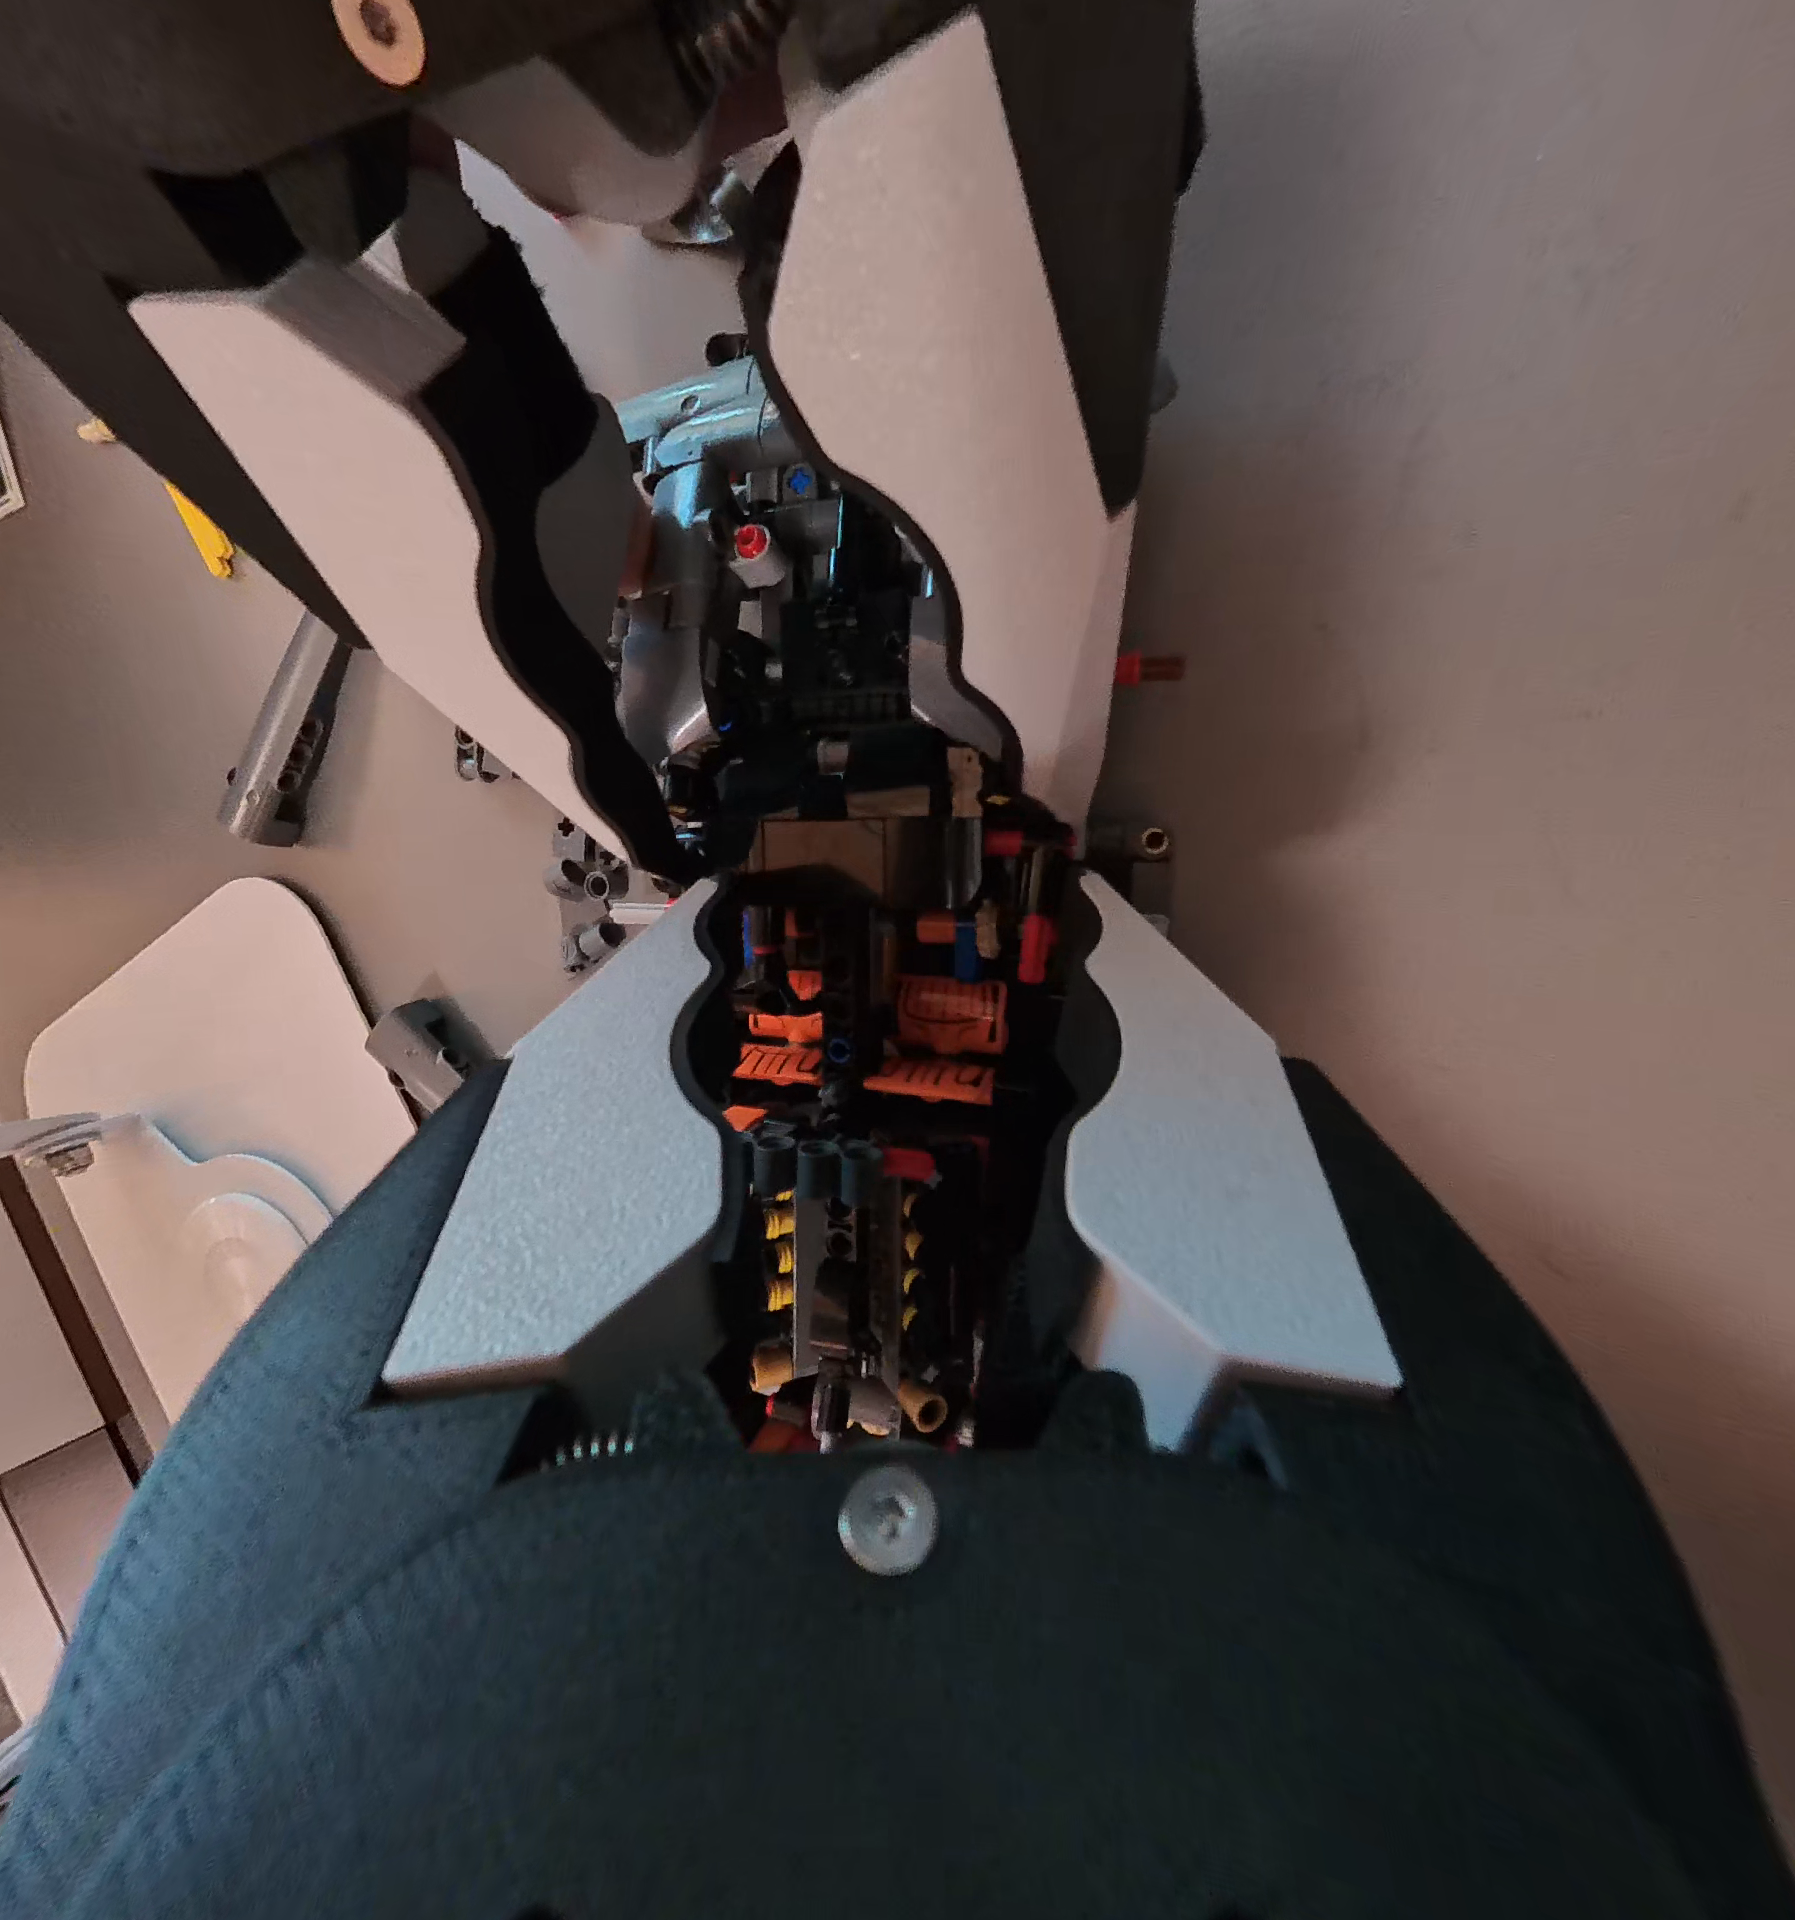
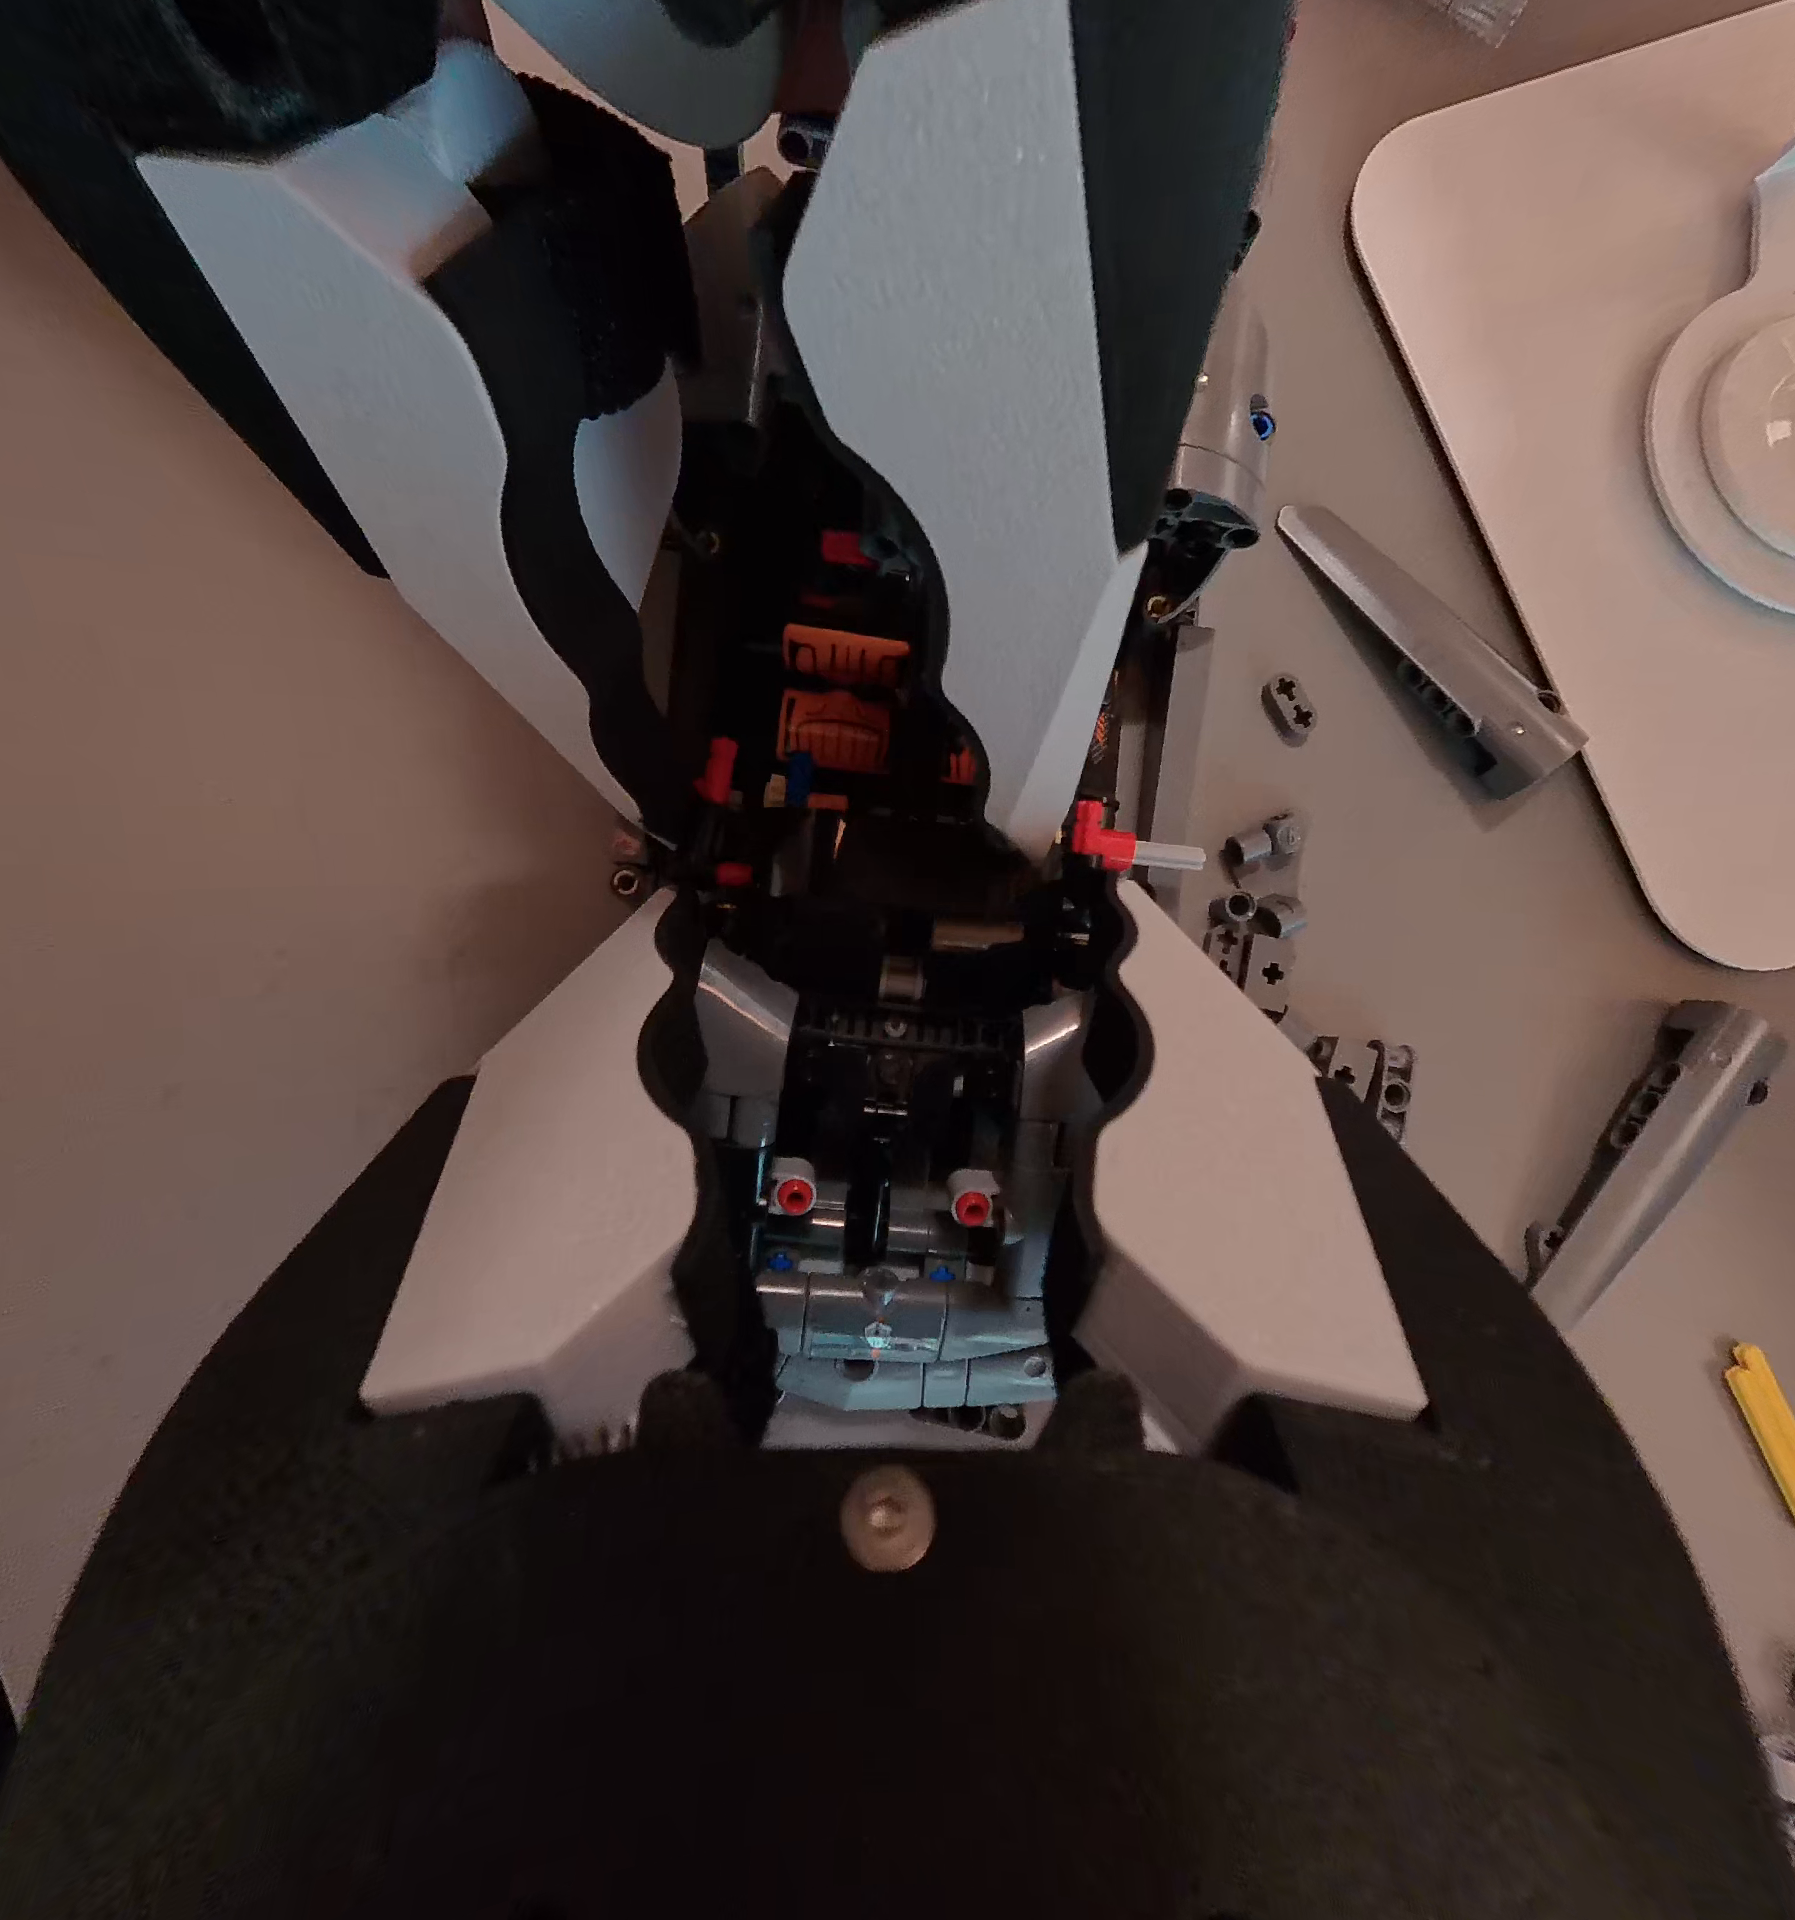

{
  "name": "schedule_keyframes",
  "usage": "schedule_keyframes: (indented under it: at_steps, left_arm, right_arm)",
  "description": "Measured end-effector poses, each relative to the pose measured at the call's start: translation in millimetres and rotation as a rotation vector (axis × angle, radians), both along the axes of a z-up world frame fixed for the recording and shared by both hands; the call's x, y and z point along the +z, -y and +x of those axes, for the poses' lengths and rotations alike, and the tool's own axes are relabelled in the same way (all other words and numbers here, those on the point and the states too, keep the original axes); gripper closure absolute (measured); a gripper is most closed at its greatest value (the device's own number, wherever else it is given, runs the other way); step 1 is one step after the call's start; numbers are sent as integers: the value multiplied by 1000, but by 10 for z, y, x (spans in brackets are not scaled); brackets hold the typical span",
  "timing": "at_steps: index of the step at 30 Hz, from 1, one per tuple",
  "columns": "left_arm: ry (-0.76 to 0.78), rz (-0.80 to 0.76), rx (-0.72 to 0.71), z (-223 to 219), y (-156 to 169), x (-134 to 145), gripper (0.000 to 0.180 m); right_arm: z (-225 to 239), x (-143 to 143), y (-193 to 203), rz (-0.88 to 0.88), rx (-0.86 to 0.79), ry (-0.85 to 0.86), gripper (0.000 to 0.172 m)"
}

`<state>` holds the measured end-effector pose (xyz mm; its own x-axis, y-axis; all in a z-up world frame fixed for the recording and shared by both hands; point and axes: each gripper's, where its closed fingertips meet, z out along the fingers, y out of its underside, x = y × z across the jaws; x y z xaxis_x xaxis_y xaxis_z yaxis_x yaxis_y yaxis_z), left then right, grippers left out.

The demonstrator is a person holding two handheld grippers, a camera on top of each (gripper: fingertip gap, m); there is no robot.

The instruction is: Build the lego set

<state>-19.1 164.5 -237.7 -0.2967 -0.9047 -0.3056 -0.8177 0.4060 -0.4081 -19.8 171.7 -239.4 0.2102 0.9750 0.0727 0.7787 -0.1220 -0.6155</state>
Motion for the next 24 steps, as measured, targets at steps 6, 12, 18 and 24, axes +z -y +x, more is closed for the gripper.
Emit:
schedule_keyframes:
  at_steps: [6, 12, 18, 24]
  left_arm:
    - [-15, -3, 2, 0, -5, 1, 123]
    - [-25, -10, 1, 0, -8, 1, 123]
    - [-34, -14, -2, -2, 0, 8, 122]
    - [-90, -29, -18, -13, 2, 14, 122]
  right_arm:
    - [-1, 0, -1, -3, -1, -3, 99]
    - [-1, -1, -3, -7, -2, -3, 100]
    - [-1, 12, 7, -44, -4, -17, 96]
    - [-1, 37, 11, -102, 3, -20, 98]
